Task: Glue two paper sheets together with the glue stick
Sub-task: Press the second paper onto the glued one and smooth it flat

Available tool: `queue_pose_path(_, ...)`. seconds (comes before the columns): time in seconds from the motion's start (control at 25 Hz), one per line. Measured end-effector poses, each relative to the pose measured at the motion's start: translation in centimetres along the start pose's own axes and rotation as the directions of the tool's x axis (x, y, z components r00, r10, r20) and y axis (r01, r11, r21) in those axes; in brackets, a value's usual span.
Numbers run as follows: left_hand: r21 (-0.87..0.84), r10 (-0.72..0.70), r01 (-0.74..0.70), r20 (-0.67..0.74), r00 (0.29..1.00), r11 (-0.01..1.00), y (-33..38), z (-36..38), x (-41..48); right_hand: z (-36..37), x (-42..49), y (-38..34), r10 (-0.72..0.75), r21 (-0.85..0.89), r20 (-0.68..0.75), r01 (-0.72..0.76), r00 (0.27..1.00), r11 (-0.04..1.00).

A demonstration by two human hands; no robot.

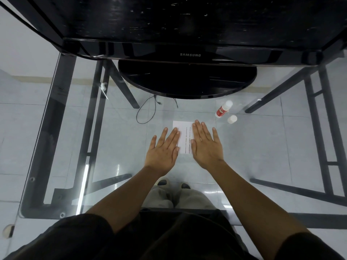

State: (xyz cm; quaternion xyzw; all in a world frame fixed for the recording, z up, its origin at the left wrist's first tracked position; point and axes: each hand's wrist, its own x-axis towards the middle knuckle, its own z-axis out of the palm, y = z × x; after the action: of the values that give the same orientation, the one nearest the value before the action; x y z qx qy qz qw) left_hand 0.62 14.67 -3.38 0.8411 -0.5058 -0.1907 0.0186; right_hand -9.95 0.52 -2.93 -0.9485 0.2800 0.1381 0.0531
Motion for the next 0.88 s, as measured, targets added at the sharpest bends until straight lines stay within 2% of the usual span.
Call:
queue_pose_path(0.12, 0.008, -0.008, 0.008, -0.006, 1.0, 1.0, 0.0, 0.2, 0.0, -0.5, 0.3, -1.2, -0.03, 0.025, -0.035, 0.031, 0.999, 0.999)
queue_pose_path(0.24, 0.023, -0.014, 0.014, -0.005, 1.0, 1.0, -0.1, 0.4, 0.1, -0.1, 0.6, -2.0, -0.07, 0.058, -0.008, 0.07, 0.998, 0.996)
queue_pose_path(0.52, 0.049, -0.023, 0.023, 0.004, 1.0, 0.999, -0.1, 0.5, 0.2, 0.6, 0.7, -1.6, 0.088, 0.045, -0.016, -0.087, 0.996, 0.995)
queue_pose_path(0.6, 0.072, -0.036, 0.036, 0.01, 0.999, 0.997, 0.1, 0.2, 0.5, 0.6, 0.8, -1.7, 0.091, 0.042, -0.013, -0.09, 0.996, 0.995)
queue_pose_path(0.72, 0.032, -0.077, 0.079, -0.061, 0.995, 0.996, 0.7, -0.7, 1.2, 0.7, 0.8, -1.5, 0.087, 0.023, -0.022, -0.086, 0.996, 0.996)
queue_pose_path(0.88, 0.06, -0.028, 0.032, -0.065, 0.997, 0.998, 1.4, -0.6, 2.7, 0.7, 0.6, -1.4, 0.069, -0.001, -0.021, -0.069, 0.997, 0.998)
